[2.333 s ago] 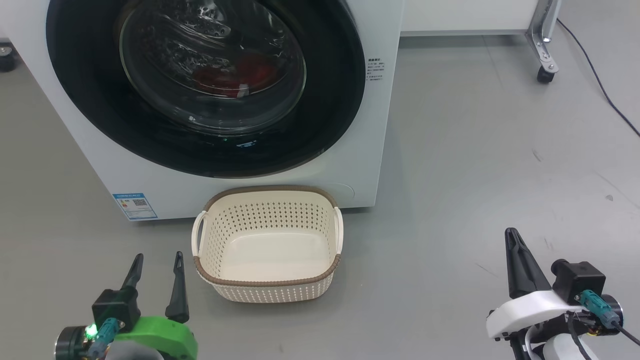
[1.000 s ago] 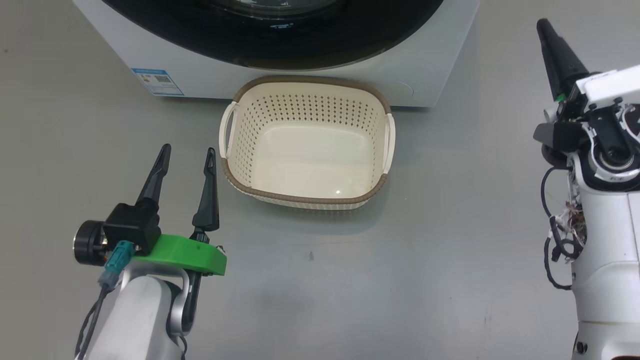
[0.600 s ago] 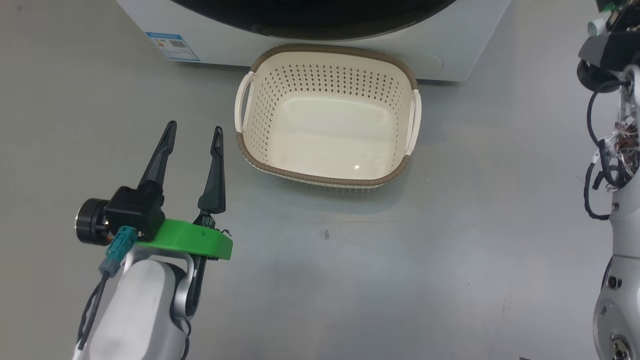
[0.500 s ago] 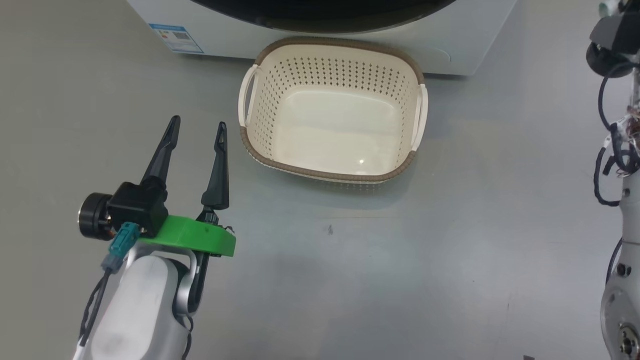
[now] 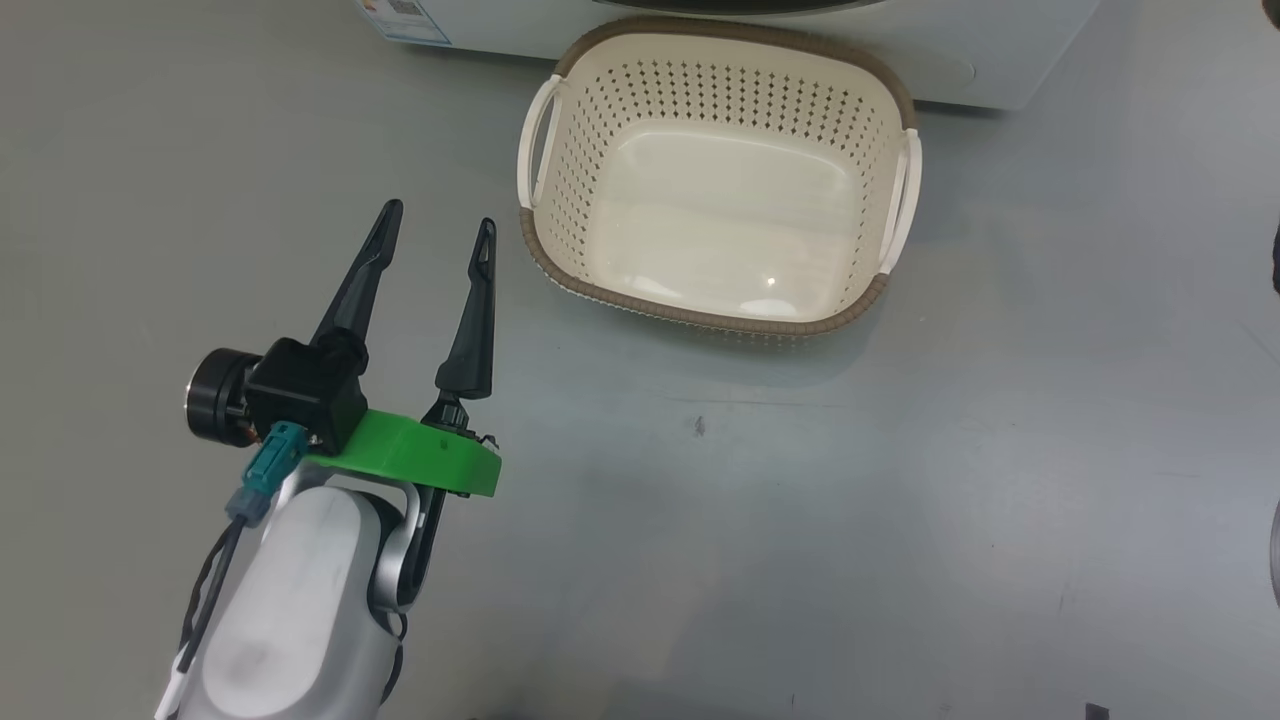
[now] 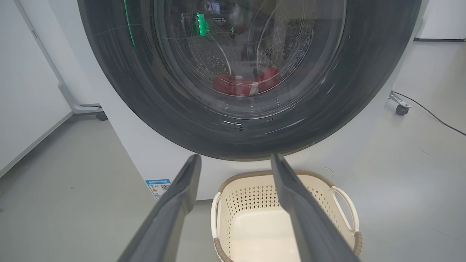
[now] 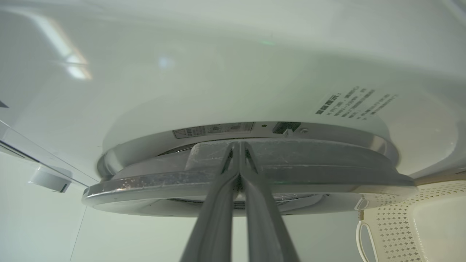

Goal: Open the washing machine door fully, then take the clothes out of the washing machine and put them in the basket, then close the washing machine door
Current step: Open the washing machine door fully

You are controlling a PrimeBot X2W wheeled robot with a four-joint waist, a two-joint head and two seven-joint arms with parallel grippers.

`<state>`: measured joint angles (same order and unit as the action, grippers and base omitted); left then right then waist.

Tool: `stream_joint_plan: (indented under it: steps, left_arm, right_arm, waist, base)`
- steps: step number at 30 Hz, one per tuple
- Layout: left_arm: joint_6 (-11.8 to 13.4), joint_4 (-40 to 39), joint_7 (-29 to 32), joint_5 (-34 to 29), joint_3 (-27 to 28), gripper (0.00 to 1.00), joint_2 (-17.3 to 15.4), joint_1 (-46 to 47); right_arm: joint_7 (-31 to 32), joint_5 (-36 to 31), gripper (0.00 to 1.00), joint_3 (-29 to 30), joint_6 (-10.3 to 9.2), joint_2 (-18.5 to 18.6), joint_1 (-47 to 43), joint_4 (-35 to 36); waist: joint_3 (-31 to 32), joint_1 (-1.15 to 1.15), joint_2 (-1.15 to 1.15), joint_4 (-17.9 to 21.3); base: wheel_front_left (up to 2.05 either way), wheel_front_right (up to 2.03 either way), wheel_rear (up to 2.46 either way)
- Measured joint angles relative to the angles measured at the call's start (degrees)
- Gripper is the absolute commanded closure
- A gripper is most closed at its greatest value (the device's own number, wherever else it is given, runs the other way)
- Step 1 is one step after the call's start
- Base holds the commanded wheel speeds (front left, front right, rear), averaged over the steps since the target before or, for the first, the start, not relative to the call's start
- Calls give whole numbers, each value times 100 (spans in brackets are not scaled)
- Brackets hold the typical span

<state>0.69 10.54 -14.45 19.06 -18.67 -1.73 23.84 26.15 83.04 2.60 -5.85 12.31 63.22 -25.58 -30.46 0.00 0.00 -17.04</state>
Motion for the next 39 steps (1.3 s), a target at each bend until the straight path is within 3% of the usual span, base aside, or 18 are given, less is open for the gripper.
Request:
stream_joint_plan:
  steps: [22, 39]
  left_arm:
    - [10, -55, 0, 143, -232, 0, 34, 201]
    - [107, -53, 0, 305, -348, 0, 35, 265]
  right_arm:
    - [390, -20, 100, -69, -81, 225, 739, -914]
    - [1316, 335, 100, -129, -23, 411, 793, -1255]
  waist:
    - [-307, 0, 0, -338]
    - [-271, 0, 0, -285]
  base:
    - [0, 0, 0]
    - [0, 0, 0]
